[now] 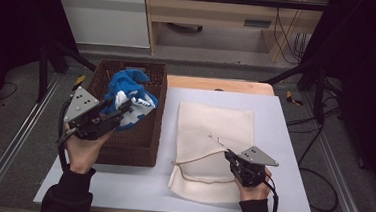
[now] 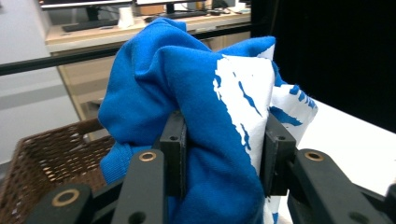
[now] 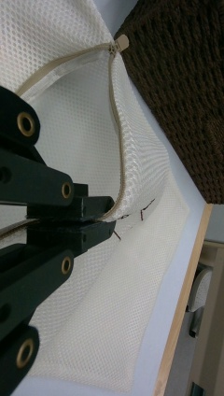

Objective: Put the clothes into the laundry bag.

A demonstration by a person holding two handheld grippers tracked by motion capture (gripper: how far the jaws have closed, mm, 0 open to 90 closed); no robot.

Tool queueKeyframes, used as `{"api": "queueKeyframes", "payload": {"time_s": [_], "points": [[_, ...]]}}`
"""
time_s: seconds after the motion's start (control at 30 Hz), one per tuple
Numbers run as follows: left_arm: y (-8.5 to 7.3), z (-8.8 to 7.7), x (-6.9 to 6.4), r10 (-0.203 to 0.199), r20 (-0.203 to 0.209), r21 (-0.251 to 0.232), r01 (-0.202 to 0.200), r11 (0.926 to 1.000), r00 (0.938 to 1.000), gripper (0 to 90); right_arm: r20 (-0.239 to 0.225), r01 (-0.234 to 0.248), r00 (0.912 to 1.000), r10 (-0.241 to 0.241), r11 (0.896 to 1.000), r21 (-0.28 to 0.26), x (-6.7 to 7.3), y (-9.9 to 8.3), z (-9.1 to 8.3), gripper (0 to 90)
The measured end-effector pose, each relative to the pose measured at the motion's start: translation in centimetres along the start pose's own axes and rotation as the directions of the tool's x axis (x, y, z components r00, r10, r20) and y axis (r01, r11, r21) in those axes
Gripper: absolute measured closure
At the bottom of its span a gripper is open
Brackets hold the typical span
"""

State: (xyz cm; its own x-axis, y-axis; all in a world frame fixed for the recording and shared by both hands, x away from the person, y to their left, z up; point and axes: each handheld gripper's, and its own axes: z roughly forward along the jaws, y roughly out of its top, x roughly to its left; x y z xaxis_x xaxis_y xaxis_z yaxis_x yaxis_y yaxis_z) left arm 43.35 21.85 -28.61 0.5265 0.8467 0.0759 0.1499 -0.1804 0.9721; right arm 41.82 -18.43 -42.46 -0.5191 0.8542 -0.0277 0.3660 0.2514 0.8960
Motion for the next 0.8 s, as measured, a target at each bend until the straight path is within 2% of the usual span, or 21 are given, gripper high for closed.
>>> {"api": "queueKeyframes", "payload": {"time_s": [0.07,0.17,0.23,0.3,0.33,0.37,0.43,0.47,0.73,0.8], "points": [[0.2,-0.2,-1.0,0.03,0.017,-0.007,-0.03,0.9995,0.9994,59.7,0.0,0.0,1.0,0.0,1.0,-0.001,0.0,0.0,0.0,87.8],[0.1,-0.3,-2.2,0.021,0.05,0.001,-0.021,0.9998,0.9985,59.8,-0.001,-0.002,1.0,0.002,1.0,-0.002,0.0,0.0,0.0,87.9],[0.1,-0.4,-2.6,0.028,0.061,0.0,-0.028,0.9996,0.9978,59.7,-0.001,-0.003,1.0,0.003,1.0,-0.003,0.0,0.0,0.0,87.9],[0.0,-0.4,-3.9,0.046,0.078,-0.001,-0.046,0.9989,0.9959,59.7,-0.002,-0.004,1.0,0.004,1.0,-0.003,0.0,0.0,0.0,87.9],[0.0,-0.4,-3.9,0.046,0.078,-0.001,-0.046,0.9989,0.9959,59.7,-0.002,-0.004,1.0,0.004,1.0,-0.003,0.0,0.0,0.0,87.9],[-0.2,-0.3,-4.7,0.065,0.088,0.004,-0.065,0.9979,0.9941,59.7,-0.002,-0.003,1.0,0.002,1.0,-0.003,0.0,0.0,0.0,87.9],[-0.2,-0.3,-4.9,0.065,0.094,0.004,-0.065,0.9979,0.9934,59.7,-0.003,-0.003,1.0,0.003,1.0,-0.003,0.0,0.0,0.0,87.9],[-0.4,-0.3,-5.7,0.065,0.121,0.002,-0.066,0.9978,0.9906,59.7,-0.002,-0.003,1.0,0.003,1.0,-0.004,0.0,0.0,0.0,87.8],[-0.8,-0.6,-8.4,0.086,0.185,-0.008,-0.086,0.9962,0.9789,59.6,-0.002,-0.002,1.0,0.002,1.0,-0.005,-0.1,0.0,0.0,87.8],[-0.9,-0.7,-9.0,0.104,0.196,-0.015,-0.104,0.9945,0.975,59.7,-0.004,-0.004,1.0,0.004,1.0,-0.006,-0.1,0.0,0.0,87.8]]}}
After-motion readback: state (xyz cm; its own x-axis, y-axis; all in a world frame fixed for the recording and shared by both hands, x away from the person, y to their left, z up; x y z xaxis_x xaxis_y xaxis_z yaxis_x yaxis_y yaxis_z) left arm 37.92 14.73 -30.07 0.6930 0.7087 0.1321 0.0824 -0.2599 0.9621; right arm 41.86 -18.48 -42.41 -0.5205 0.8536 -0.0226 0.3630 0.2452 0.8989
